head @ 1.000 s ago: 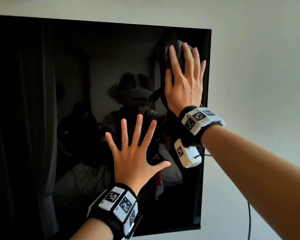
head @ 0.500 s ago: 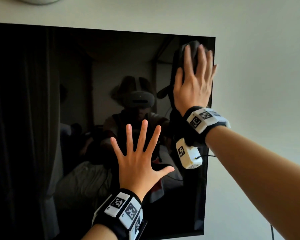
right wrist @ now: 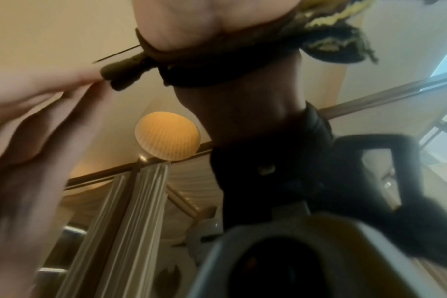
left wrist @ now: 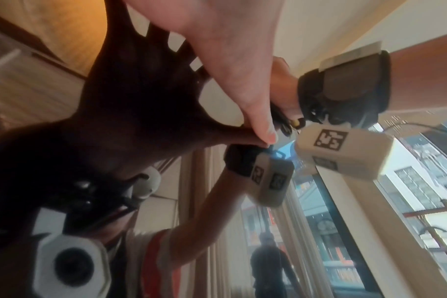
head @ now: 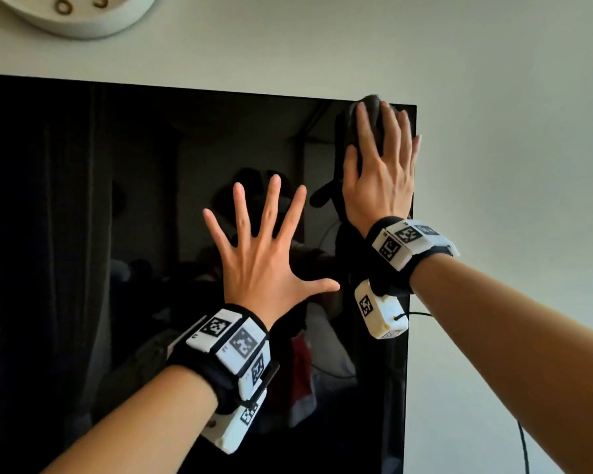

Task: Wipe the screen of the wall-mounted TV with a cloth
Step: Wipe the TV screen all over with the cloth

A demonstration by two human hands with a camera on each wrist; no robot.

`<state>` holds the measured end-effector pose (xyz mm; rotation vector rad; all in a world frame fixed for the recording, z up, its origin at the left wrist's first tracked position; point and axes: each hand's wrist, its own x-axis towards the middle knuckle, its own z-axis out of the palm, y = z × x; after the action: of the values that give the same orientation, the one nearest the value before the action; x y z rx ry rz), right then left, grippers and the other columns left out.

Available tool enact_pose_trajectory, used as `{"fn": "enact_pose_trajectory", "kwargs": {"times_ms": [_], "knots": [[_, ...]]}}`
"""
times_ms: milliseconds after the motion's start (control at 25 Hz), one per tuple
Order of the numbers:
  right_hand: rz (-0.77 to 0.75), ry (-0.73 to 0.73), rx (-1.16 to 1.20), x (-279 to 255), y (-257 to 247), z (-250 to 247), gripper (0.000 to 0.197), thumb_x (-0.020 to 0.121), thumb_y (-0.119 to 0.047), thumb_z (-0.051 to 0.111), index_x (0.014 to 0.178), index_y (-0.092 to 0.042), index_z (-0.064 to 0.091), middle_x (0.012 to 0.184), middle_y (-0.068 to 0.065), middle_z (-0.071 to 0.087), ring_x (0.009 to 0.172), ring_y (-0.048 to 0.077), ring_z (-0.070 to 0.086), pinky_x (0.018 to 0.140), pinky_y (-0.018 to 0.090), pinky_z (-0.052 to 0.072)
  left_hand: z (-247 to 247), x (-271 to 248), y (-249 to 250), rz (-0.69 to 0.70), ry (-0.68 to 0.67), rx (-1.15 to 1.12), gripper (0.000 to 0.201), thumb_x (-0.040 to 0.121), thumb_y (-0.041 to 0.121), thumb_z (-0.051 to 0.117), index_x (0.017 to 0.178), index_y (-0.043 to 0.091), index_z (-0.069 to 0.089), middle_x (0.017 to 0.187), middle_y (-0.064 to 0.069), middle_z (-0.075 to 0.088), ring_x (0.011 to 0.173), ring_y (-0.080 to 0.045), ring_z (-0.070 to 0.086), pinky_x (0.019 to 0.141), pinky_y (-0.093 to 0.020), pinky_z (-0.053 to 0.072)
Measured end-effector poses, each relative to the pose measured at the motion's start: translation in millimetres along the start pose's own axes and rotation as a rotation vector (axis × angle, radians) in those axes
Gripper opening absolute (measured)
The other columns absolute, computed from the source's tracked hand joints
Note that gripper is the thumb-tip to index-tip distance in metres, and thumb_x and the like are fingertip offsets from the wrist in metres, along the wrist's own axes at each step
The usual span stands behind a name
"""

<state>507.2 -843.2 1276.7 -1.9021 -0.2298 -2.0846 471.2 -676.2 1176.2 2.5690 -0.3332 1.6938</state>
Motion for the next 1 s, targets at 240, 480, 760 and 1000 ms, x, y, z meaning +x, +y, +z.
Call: {"fn": "enact_pose_trajectory", "kwargs": {"times_ms": [240,480,760,1000], "knots": [[-0.099,0.003,0.004,6,-26,15,0.051,0.099,-0.030,0.040,0.149,-0.024,0.038,0.156,0.007,0.032,0.147,0.032,0.020,0.120,0.052,0.011,6,1,-2,0.004,-0.012,0.044,0.133,0.056,0.105,0.028,0.160,0.029,-0.003,0.169,-0.003,-0.011,0.152,-0.041,-0.013,0.112,-0.077,0.000],[0.094,0.022,-0.016,9,-33,15,0.051,0.100,-0.032,0.036,0.151,-0.025,0.033,0.158,0.005,0.028,0.148,0.029,0.016,0.121,0.051,0.006,4,1,-4,0.033,0.002,-0.020,0.123,0.063,0.102,0.017,0.161,0.027,0.002,0.169,-0.004,-0.010,0.152,-0.043,-0.014,0.111,-0.076,-0.006],[0.117,0.002,0.006,11,-29,11,0.050,0.101,-0.033,0.037,0.151,-0.026,0.034,0.156,0.004,0.031,0.147,0.029,0.017,0.121,0.053,0.011,-9,-5,-35,0.098,0.026,0.039,0.131,0.058,0.098,0.046,0.161,0.029,0.004,0.169,-0.004,-0.004,0.153,-0.043,-0.006,0.113,-0.076,0.004],[-0.075,-0.078,-0.040,10,-73,25,0.053,0.102,-0.035,0.036,0.153,-0.023,0.029,0.158,0.005,0.027,0.148,0.030,0.015,0.119,0.052,0.006,-21,-6,-75,0.051,-0.041,0.091,0.130,0.057,0.103,0.035,0.160,0.035,-0.003,0.169,0.002,-0.010,0.152,-0.043,-0.009,0.108,-0.081,0.004]]}}
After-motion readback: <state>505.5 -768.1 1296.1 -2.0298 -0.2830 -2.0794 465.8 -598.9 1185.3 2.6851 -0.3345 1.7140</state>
